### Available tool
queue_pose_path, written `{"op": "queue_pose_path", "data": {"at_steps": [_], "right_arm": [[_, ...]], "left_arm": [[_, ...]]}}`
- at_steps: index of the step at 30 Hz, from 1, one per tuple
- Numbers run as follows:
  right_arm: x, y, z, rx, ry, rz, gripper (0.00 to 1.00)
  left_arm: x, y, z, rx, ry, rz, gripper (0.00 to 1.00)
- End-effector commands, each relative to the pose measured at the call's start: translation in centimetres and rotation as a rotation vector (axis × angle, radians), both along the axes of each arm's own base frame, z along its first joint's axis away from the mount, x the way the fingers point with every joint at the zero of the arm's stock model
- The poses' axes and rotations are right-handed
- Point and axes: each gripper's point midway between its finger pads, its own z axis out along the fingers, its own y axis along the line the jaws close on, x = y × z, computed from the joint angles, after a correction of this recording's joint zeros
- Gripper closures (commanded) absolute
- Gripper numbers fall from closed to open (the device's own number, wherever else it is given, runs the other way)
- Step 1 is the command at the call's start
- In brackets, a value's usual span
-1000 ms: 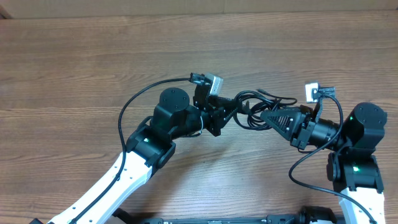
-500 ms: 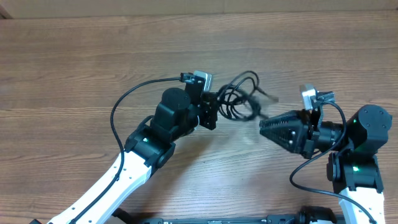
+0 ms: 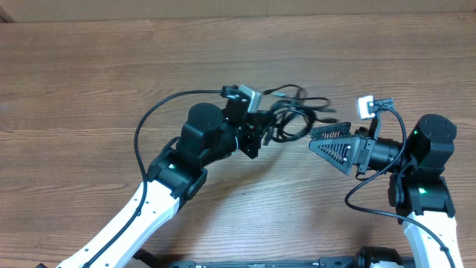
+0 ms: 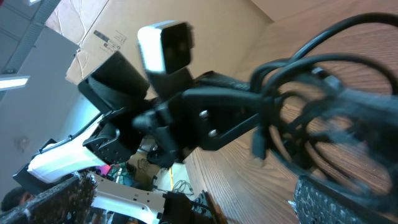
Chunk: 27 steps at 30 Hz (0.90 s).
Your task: Untangle cables
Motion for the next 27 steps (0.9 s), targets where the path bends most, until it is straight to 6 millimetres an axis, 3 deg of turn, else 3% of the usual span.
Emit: {"op": "queue_pose_path", "data": {"at_steps": [1,5,10,18,27], "right_arm": [[0.2,0.0,0.3,-0.003,-0.008,-0.009,0.00],[0.2,0.0,0.3,-0.003,-0.009,-0.008,0.00],[0.1,0.0,0.3,-0.002,-0.009,-0.005,0.00],[-1.1,0.4,0.7,0.016,-0.013,0.068,0.00],[-0.2,0.1,1.1,-0.002,-0.069,0.021,0.00]], "left_arm": [[-4.2,-2.7,3.5,-0.068,-0.134,-0.256,0.96],[-5.6,-3.9,3.4,-0.067,-0.134,-0.303,0.96],[-5.9,-4.1,3.5,-0.065,-0.141,-0.312,0.96],[-2.2,-2.5,3.4,-0.031,-0.153,-0.074,0.96],[-4.3,-3.6,2.7,-0.033,-0.117,-0.195,0.96]]}}
